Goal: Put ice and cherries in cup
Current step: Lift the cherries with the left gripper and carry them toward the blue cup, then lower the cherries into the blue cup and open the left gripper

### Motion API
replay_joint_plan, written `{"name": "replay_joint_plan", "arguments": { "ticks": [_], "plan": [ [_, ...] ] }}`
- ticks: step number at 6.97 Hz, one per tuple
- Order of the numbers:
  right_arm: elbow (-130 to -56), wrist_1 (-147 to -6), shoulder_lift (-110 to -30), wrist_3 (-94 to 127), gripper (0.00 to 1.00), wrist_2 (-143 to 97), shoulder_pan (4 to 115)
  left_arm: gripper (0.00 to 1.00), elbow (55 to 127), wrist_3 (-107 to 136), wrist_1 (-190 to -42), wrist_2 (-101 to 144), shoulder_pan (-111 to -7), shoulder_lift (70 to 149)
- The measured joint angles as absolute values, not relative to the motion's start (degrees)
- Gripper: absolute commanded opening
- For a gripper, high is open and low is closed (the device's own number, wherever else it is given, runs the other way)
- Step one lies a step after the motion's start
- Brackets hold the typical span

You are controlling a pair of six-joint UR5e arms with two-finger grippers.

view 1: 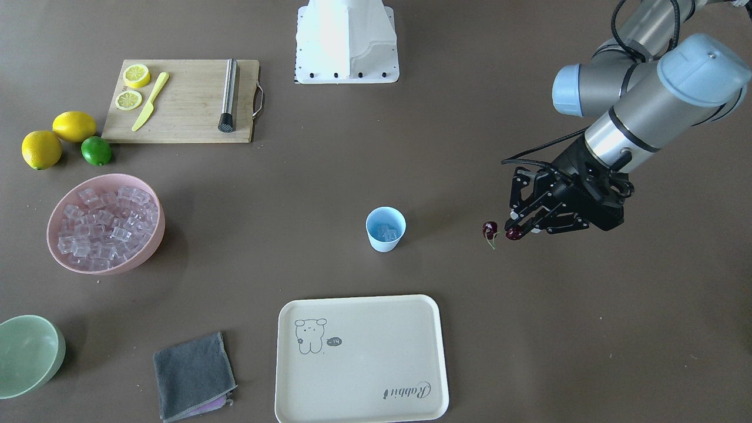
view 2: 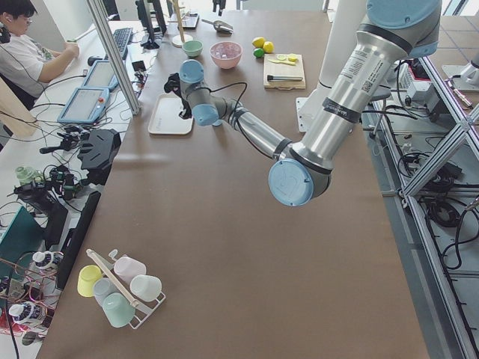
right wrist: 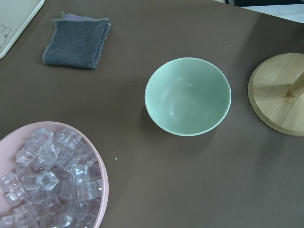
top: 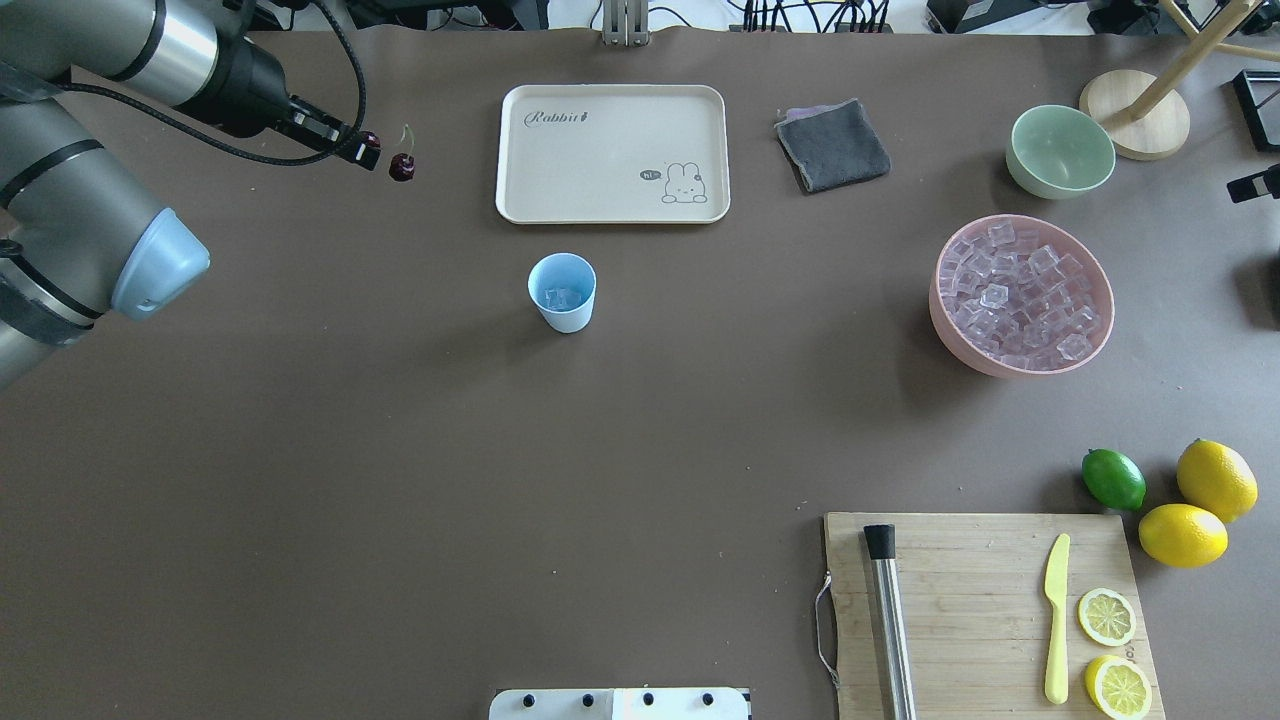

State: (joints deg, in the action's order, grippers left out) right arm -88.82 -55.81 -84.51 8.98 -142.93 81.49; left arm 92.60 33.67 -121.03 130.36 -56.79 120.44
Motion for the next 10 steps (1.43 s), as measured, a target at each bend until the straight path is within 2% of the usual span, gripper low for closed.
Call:
{"name": "replay_joint_plan", "arguments": {
  "ticks": [3, 6, 10],
  "plan": [
    [-88.81, -55.73, -84.75, 8.91, 1.0, -143.16, 81.39, 0.0, 92.57, 36.73, -121.05, 122.68, -48.98, 124.79],
    [-88.77, -55.65, -84.81, 8.88, 1.0, -143.17, 81.39, 0.0, 88.7, 37.94, -121.34, 114.6, -43.0, 128.61],
    [-88.76, -55.61, -84.99, 8.88, 1.0, -142.99, 81.39, 0.0, 85.09, 37.94, -127.35, 113.3, -40.93, 127.12]
  ]
}}
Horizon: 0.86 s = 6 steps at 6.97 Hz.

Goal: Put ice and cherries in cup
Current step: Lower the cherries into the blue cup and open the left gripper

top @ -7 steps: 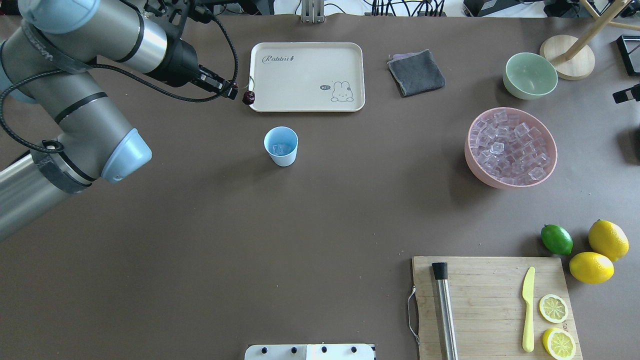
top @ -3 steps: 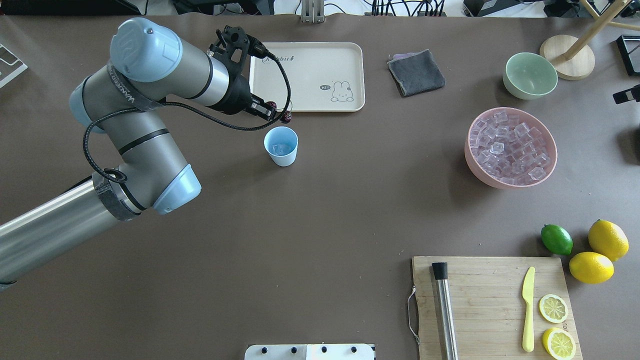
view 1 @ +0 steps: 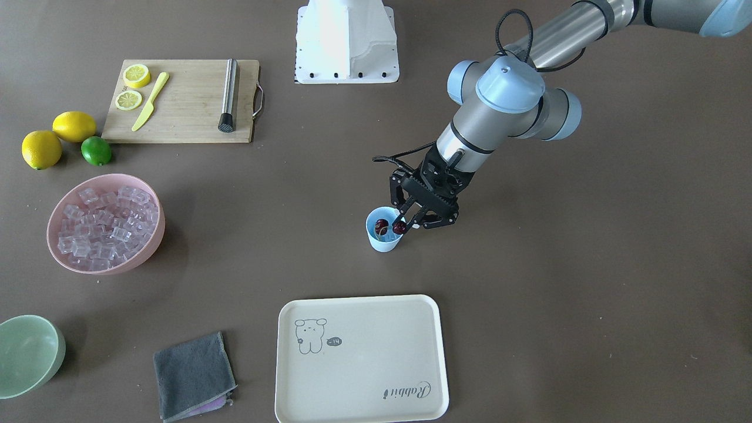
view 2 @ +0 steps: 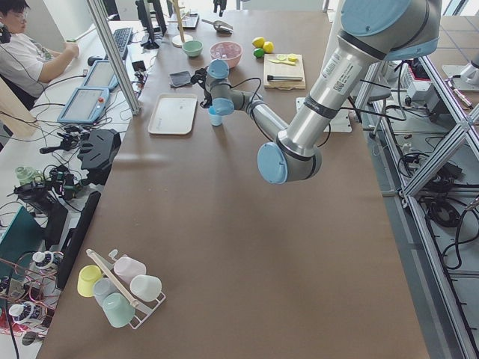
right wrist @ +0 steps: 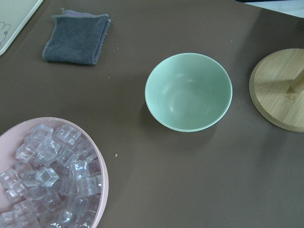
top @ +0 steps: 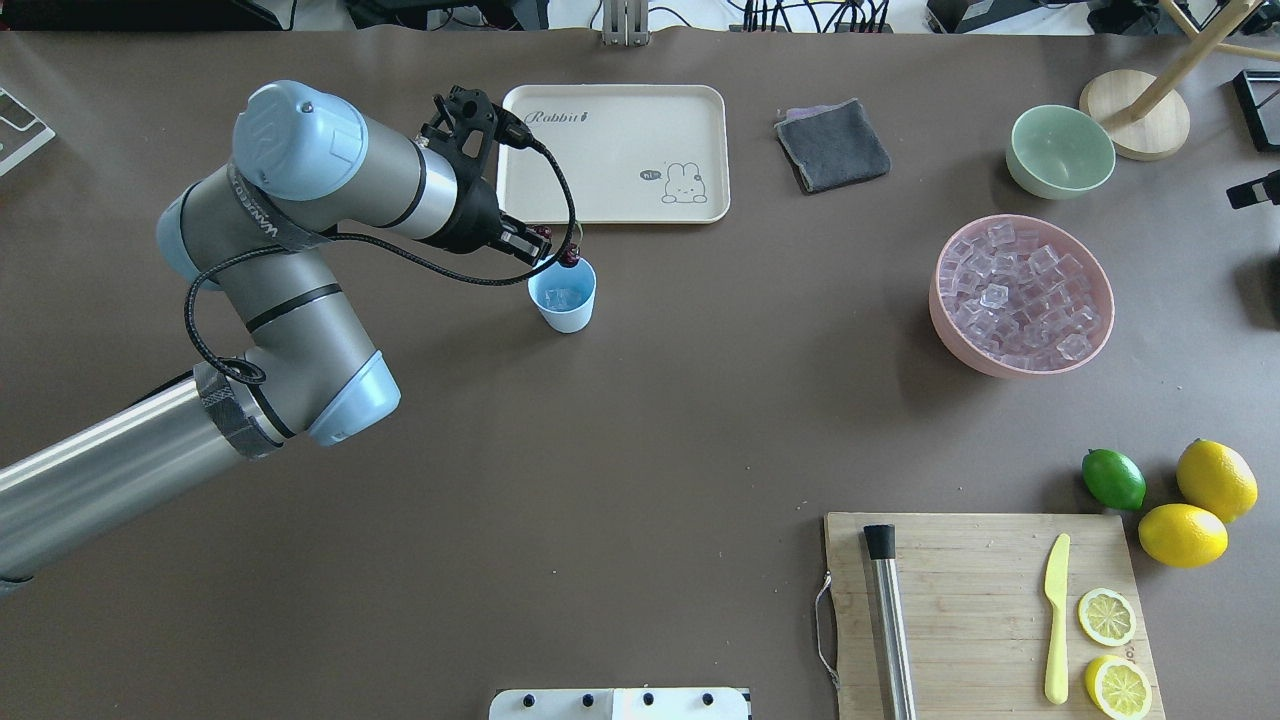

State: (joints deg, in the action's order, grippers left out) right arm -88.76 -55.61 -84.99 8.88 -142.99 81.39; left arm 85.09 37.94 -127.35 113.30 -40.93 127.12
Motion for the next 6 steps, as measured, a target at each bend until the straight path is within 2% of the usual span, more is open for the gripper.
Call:
{"name": "replay_joint_plan", "arguments": {
  "ticks": [2, 4, 5, 6],
  "plan": [
    [-88.82, -55.56, -85.21, 8.88, 1.0, -142.9, 81.39, 0.0, 85.13, 38.07, -128.09, 113.31, -40.28, 126.56],
    [-88.84, -55.55, -85.24, 8.88, 1.0, -142.81, 81.39, 0.81, 85.3, 37.85, -128.78, 113.35, -39.65, 126.22],
    [-88.81, -55.55, -85.2, 8.88, 1.0, -142.74, 81.39, 0.96, 85.19, 37.6, -130.6, 113.29, -39.29, 125.43],
    [-88.82, -55.55, -85.17, 8.88, 1.0, -142.73, 81.39, 0.96, 85.04, 37.5, -132.95, 113.01, -38.97, 124.34]
  ]
}}
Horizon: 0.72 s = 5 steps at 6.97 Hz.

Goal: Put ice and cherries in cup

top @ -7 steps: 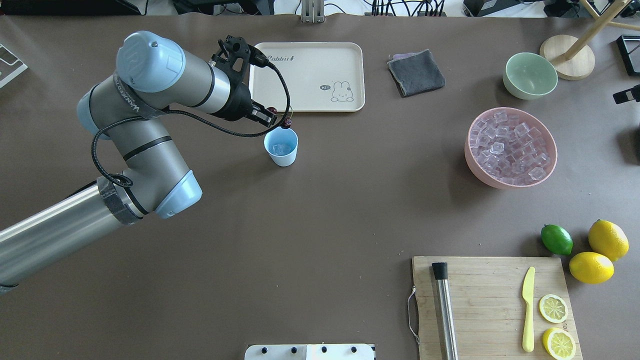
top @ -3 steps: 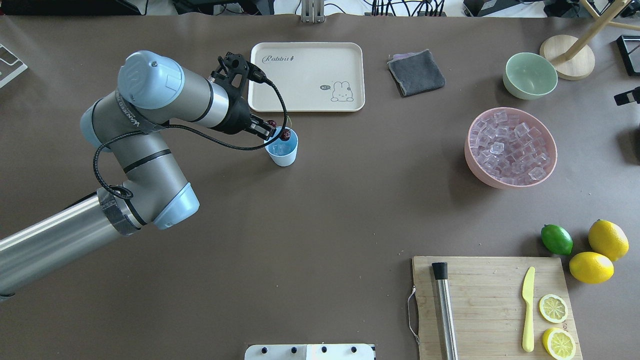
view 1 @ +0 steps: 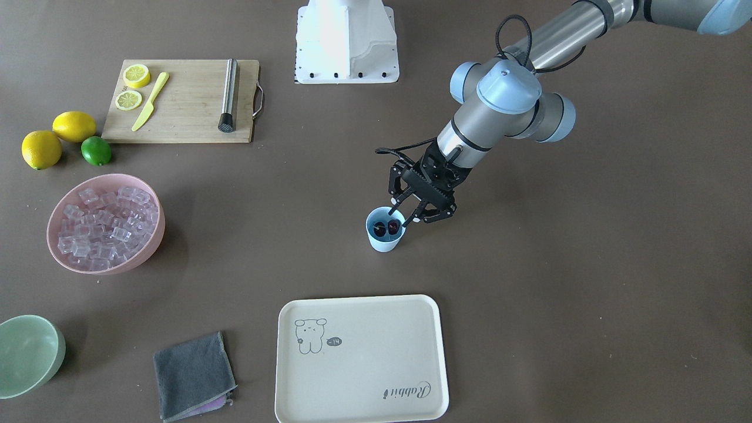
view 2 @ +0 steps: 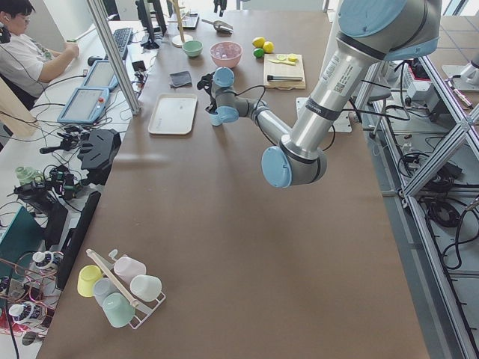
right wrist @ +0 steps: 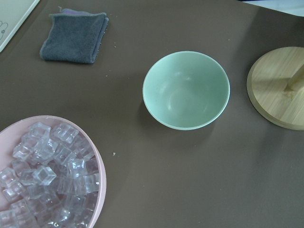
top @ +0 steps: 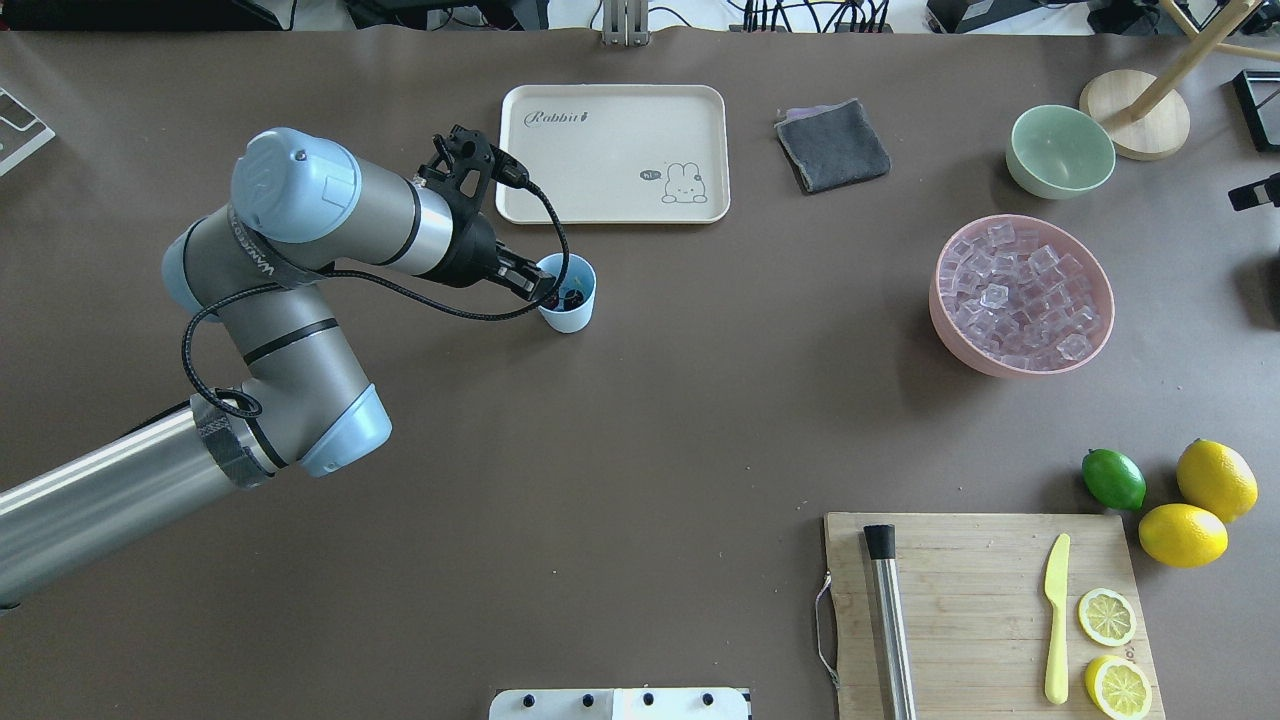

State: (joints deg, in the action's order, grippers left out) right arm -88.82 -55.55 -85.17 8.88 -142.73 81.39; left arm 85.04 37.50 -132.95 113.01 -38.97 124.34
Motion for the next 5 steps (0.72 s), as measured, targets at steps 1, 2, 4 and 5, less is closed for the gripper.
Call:
{"name": "replay_joint_plan", "arguments": {
  "ticks": [1, 2, 4, 5],
  "plan": [
    [-88.93, -55.55, -85.17, 8.88, 1.0, -142.78, 81.39, 0.97, 85.1, 37.58, -134.31, 112.61, -38.88, 123.71],
    [-89.07, -55.58, -85.09, 8.75, 1.0, -142.73, 81.39, 0.97, 85.4, 37.93, -134.79, 112.45, -39.4, 123.43],
    [-88.69, -56.0, -85.96, 4.78, 1.0, -140.82, 81.25, 0.98, 86.2, 38.24, -134.37, 113.85, -43.74, 122.08],
    [-88.37, -56.28, -86.76, 3.36, 1.0, -138.85, 81.27, 0.98, 86.33, 38.39, -132.19, 116.59, -47.76, 121.54]
  ]
}}
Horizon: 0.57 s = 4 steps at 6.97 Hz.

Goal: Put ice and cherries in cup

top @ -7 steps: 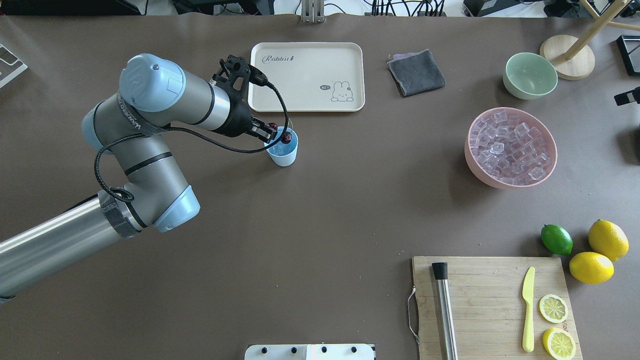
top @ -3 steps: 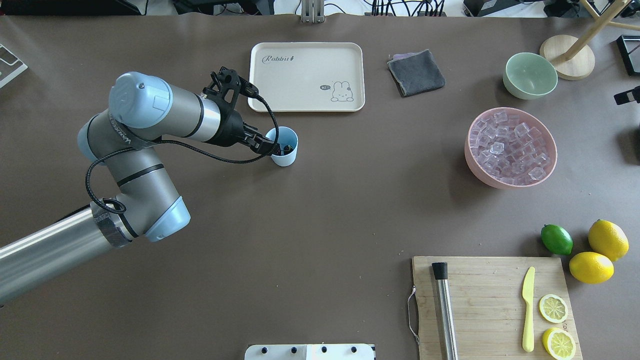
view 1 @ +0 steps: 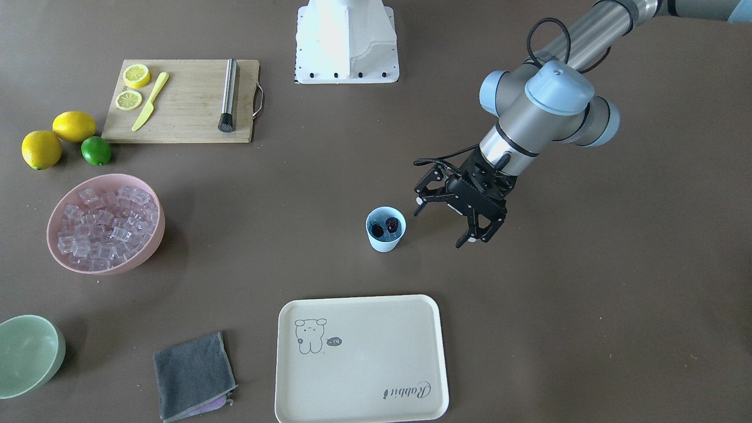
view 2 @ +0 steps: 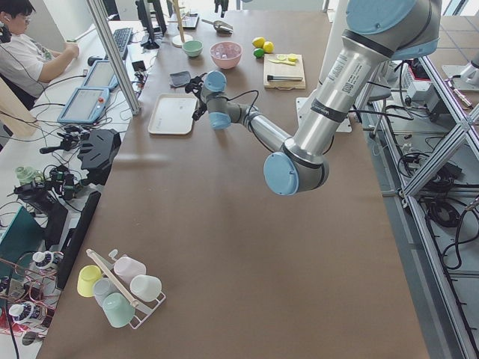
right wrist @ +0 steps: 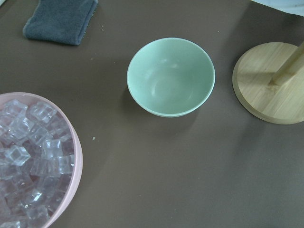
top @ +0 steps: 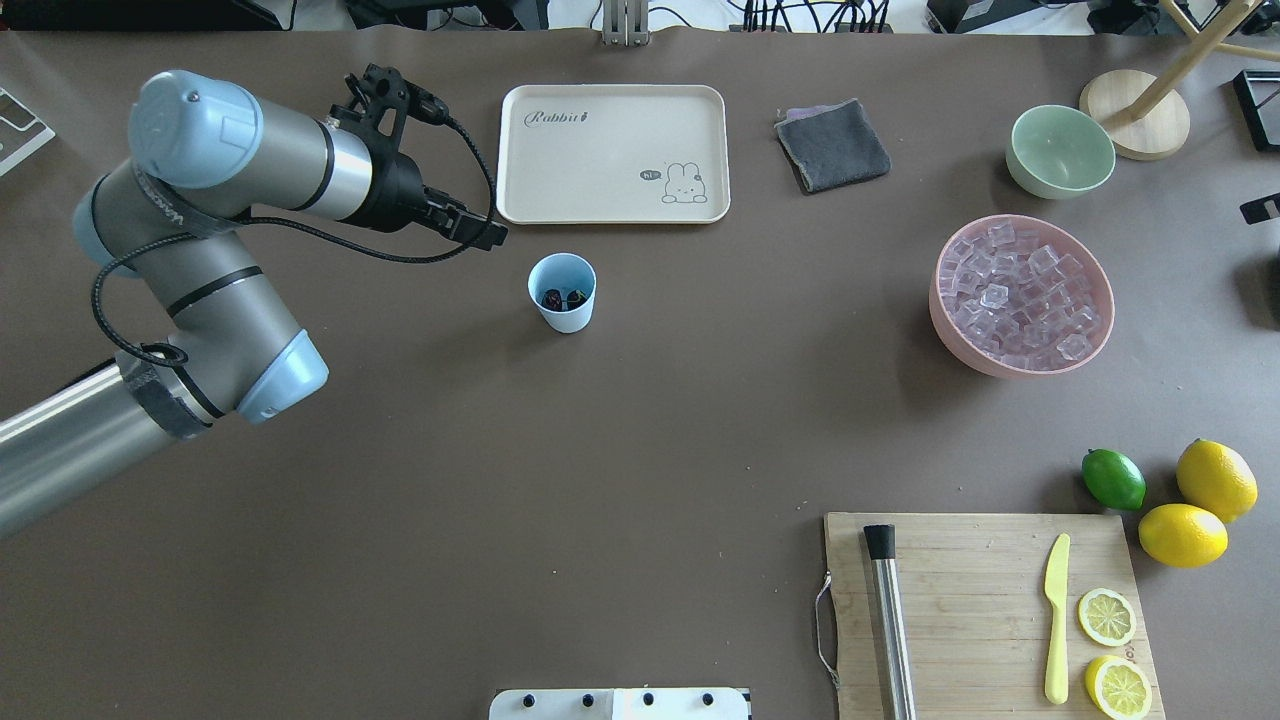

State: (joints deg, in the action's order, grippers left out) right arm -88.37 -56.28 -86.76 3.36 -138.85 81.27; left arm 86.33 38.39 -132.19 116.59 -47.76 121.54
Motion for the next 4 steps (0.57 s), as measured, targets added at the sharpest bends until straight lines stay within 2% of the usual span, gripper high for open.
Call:
{"name": "replay_joint_plan", "arguments": {
  "ticks": [4],
  "plan": [
    [-88.19, -64.51, -86.22, 2.59, 1.0, -135.33, 85.3, 0.98, 86.38, 37.62, -114.89, 129.57, -66.94, 117.95]
  ]
}}
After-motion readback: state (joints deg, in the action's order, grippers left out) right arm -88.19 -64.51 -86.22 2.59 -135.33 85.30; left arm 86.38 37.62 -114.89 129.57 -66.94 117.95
